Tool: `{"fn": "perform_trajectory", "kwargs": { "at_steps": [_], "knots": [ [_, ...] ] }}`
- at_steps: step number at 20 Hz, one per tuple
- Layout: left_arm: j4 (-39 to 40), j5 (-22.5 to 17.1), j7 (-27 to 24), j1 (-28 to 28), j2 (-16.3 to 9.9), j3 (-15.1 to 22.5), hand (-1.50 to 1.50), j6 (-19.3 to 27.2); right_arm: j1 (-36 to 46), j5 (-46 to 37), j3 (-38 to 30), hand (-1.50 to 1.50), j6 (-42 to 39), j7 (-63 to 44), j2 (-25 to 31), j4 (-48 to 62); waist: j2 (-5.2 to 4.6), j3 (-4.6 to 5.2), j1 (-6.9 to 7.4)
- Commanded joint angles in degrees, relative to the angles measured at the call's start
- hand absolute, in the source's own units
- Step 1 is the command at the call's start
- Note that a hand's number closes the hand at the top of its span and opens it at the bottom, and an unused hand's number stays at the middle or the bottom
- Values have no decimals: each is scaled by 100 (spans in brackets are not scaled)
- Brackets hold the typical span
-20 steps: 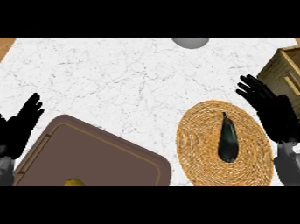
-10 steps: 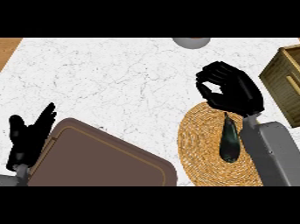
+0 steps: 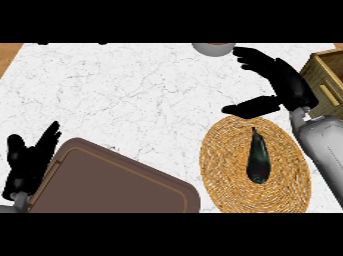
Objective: Pick the eggplant from the placemat and place it in the basket
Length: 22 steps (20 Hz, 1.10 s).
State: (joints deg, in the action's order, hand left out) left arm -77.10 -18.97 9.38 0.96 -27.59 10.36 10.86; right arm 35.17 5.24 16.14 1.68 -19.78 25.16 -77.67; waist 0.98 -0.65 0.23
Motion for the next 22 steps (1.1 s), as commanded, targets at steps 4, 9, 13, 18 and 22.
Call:
{"fn": "perform_trajectory", "kwargs": {
  "at_steps": [4,9,13,18,22],
  "knots": [
    [113,-55,145,-482,392,251,0,14,998,-166,17,-150,-1704,-1315,1807,-66,-53,89,-20],
    [52,-72,246,-432,310,191,0,-152,1557,706,-214,-150,-3371,-1823,2565,-18,-63,85,-22],
    [-68,23,515,-281,320,217,0,-41,1725,1493,-170,-150,-4648,-2196,2795,421,-85,77,0],
    [-169,88,167,-778,472,280,0,-125,2054,1971,-212,-150,-5592,-2485,3235,842,-81,79,113],
    [-36,198,113,-639,552,265,0,-149,2046,2004,-190,-150,-5795,-2355,3268,1003,-103,73,58]
  ]
}}
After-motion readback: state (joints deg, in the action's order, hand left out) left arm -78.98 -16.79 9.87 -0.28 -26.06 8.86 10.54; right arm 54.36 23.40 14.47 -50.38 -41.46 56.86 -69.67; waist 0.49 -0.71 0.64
